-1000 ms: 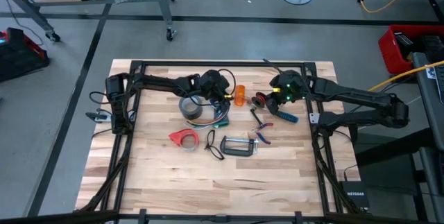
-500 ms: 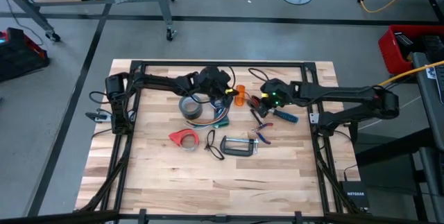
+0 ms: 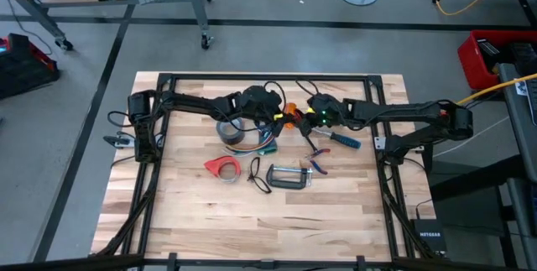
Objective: Coil cords
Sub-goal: Coil the red wire
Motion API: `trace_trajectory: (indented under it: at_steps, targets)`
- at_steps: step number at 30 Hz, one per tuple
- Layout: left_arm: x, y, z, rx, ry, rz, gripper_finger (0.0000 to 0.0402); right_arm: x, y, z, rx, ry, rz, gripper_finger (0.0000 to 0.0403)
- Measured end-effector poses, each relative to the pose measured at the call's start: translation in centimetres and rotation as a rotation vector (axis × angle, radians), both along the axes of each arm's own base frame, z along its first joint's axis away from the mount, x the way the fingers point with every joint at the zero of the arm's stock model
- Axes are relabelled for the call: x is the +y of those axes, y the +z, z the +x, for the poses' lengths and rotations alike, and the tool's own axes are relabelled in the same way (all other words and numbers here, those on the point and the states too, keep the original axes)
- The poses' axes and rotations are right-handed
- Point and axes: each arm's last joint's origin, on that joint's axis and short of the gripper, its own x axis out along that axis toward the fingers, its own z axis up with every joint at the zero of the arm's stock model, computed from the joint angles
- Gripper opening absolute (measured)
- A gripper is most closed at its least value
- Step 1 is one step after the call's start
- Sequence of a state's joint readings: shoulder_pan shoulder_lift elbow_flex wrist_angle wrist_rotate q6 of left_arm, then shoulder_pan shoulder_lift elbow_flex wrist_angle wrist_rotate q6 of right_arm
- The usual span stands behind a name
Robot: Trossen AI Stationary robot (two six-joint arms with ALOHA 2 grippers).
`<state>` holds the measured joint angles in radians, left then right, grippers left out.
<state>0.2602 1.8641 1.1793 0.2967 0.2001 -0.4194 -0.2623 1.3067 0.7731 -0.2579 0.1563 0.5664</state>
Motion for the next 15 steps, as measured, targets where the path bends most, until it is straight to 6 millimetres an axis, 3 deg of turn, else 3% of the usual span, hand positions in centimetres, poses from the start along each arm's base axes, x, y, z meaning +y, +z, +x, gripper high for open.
trace_trajectory:
  at_steps: [9, 15]
  targets:
    - [-1.7, 0.3, 0.5, -0.031, -0.037, 0.029, 0.0000, -0.3, 0.8, 0.7, -0.115, -0.054, -0.032, 0.0005]
    - [-2.9, 0.1, 0.7, 0.004, -0.046, 0.145, 0.0000, -0.4, 1.4, 1.1, -0.196, -0.079, -0.040, 0.0005]
